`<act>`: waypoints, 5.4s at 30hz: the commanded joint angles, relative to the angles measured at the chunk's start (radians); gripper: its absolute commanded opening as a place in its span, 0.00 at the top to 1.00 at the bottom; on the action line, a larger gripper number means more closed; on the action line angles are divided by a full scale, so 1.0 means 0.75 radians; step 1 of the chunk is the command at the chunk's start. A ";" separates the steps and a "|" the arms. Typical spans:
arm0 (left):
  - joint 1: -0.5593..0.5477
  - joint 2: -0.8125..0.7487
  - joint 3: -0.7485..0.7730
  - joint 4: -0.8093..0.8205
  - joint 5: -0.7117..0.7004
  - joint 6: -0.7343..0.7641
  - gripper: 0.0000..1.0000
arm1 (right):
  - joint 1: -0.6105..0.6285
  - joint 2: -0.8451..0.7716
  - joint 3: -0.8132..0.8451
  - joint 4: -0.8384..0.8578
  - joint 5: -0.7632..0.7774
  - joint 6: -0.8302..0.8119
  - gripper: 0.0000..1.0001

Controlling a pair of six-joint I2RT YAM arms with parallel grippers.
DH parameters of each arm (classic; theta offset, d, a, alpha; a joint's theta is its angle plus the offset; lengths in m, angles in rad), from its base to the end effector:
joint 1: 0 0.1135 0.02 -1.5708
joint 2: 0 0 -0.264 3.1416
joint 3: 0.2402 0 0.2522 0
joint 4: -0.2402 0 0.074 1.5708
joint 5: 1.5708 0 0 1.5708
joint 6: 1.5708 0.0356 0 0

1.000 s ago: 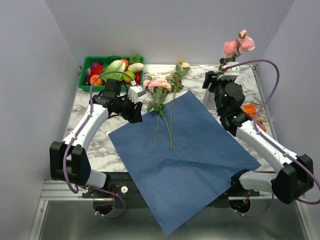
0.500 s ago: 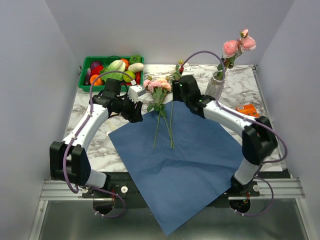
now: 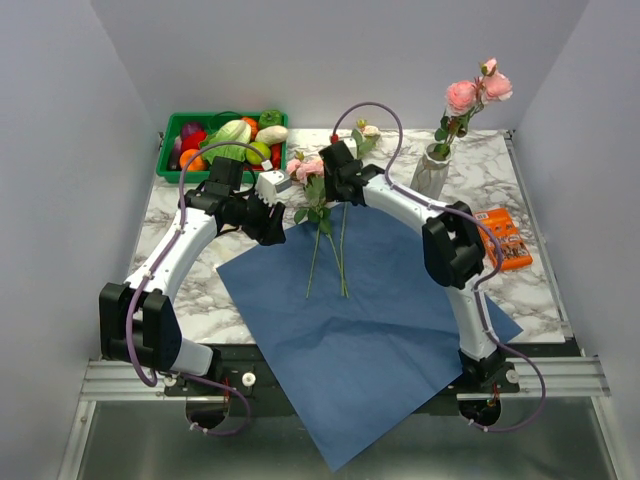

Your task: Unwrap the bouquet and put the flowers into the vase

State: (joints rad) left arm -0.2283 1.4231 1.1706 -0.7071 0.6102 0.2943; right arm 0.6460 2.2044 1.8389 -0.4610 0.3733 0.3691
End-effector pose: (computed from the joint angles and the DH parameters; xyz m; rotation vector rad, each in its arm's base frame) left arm 0.2803 -0.0861 0.2870 0.8571 2.2749 -0.7363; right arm 0.4064 0.2901 0.2159 -0.1508 2.3211 0.0572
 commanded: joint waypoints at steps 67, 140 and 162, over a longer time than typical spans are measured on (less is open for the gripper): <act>0.012 -0.083 0.063 -0.043 0.045 0.043 0.42 | -0.149 -0.945 -0.507 1.811 0.245 -1.200 0.99; 0.028 -0.110 0.080 -0.070 -0.020 0.070 0.41 | 0.192 -0.391 -0.499 0.026 -0.295 -0.163 0.30; 0.028 -0.136 0.084 -0.060 -0.004 0.080 0.40 | 0.108 0.071 -0.041 -0.209 -0.322 -0.169 0.45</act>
State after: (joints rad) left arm -0.2150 1.3487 1.2190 -0.7639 0.6048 0.3504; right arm 0.7261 2.1994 1.7260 -0.5560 0.1551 0.2352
